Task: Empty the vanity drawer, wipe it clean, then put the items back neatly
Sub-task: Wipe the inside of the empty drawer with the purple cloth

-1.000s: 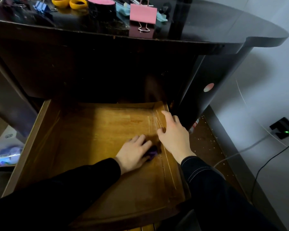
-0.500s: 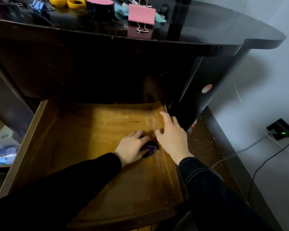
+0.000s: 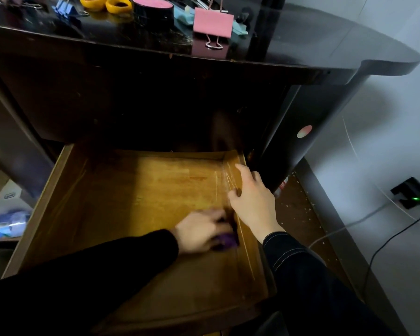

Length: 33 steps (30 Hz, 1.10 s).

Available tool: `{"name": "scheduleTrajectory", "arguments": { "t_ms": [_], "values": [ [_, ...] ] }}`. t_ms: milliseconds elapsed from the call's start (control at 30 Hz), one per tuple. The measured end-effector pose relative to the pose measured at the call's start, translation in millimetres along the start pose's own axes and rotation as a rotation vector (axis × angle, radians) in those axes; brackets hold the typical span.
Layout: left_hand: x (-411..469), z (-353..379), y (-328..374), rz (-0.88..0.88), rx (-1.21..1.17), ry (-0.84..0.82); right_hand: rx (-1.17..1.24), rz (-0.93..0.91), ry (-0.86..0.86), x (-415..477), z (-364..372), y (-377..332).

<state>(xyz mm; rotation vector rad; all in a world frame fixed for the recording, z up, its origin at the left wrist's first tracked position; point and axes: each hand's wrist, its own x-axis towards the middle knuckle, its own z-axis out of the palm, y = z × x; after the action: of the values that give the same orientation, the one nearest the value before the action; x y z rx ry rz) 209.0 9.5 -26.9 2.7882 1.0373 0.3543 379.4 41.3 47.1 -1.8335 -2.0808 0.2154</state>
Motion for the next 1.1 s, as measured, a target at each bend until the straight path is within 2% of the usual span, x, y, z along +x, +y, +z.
{"name": "scheduleTrajectory", "arguments": {
  "t_ms": [100, 133, 200, 300, 467, 533, 600, 733, 800, 900, 1100],
  "values": [
    [26.2, -1.9, -23.0, -0.341, -0.020, 0.109, -0.006, -0.002, 0.004, -0.5, -0.2, 0.2],
    [31.1, 0.0, -24.0, -0.405, -0.027, 0.135, -0.008, -0.001, 0.004, -0.5, 0.0, 0.3],
    [32.7, 4.9, -15.3, -0.427, -0.030, 0.151, -0.011, 0.001, 0.000, -0.1, -0.1, 0.9],
    [7.5, 9.4, 7.1, -0.267, -0.094, 0.066, -0.009, 0.002, 0.000, 0.4, 0.3, 0.6],
    [-40.7, 7.9, 33.2, 0.244, -0.070, -0.162, -0.014, 0.000, 0.007, 1.5, 2.6, 2.8],
    [-32.8, 5.4, 23.6, 0.256, -0.006, -0.111, -0.008, -0.004, 0.010, 1.7, 3.5, 3.0],
    [-11.6, 0.8, 2.8, 0.107, 0.032, -0.037, 0.004, -0.007, 0.014, 1.9, 3.8, 4.2],
    [32.3, -10.1, -49.4, -0.464, 0.028, 0.090, 0.009, -0.005, 0.020, 0.9, 4.1, 4.6],
    [42.1, -7.2, -53.1, -0.568, 0.030, 0.153, 0.010, -0.009, 0.024, 0.9, 3.8, 4.3],
    [30.1, -1.1, -30.2, -0.430, 0.006, 0.117, 0.005, -0.005, 0.009, 1.6, 2.8, 4.7],
    [-38.4, -4.3, 11.5, 0.134, -0.050, -0.130, 0.002, -0.002, 0.004, 2.1, 4.1, 4.3]
  ]
}}
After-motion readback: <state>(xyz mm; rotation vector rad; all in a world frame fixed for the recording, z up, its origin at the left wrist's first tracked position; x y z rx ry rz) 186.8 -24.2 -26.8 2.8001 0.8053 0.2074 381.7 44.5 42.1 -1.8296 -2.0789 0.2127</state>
